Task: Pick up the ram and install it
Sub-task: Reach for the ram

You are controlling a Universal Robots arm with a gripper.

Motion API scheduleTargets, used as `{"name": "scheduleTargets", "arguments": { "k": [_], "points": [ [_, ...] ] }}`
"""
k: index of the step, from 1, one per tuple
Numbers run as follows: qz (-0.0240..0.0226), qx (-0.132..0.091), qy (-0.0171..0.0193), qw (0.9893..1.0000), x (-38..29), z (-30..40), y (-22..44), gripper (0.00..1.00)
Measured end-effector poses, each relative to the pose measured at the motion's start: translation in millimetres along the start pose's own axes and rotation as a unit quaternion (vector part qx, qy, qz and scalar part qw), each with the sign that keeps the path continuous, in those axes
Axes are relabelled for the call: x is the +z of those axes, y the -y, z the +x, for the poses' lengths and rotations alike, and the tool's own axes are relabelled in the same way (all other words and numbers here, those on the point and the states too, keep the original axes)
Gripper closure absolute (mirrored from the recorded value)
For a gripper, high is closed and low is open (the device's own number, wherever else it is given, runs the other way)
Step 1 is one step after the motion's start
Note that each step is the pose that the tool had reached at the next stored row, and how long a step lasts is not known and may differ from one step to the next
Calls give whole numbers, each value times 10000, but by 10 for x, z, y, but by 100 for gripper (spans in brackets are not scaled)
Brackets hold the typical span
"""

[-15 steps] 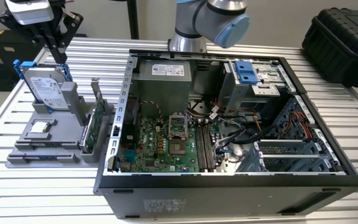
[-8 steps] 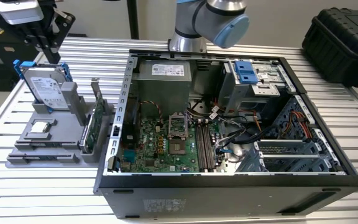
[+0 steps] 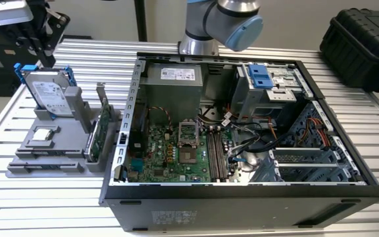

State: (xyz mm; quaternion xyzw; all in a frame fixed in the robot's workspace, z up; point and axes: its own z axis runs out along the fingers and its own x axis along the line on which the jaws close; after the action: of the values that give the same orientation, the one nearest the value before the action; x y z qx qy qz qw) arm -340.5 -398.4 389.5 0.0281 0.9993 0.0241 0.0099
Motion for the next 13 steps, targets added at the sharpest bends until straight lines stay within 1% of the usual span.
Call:
{"name": "scheduleTargets", "arguments": {
  "k": [13],
  "points": [
    [0,-3,0,10000,3,167,10,100]
  ]
}}
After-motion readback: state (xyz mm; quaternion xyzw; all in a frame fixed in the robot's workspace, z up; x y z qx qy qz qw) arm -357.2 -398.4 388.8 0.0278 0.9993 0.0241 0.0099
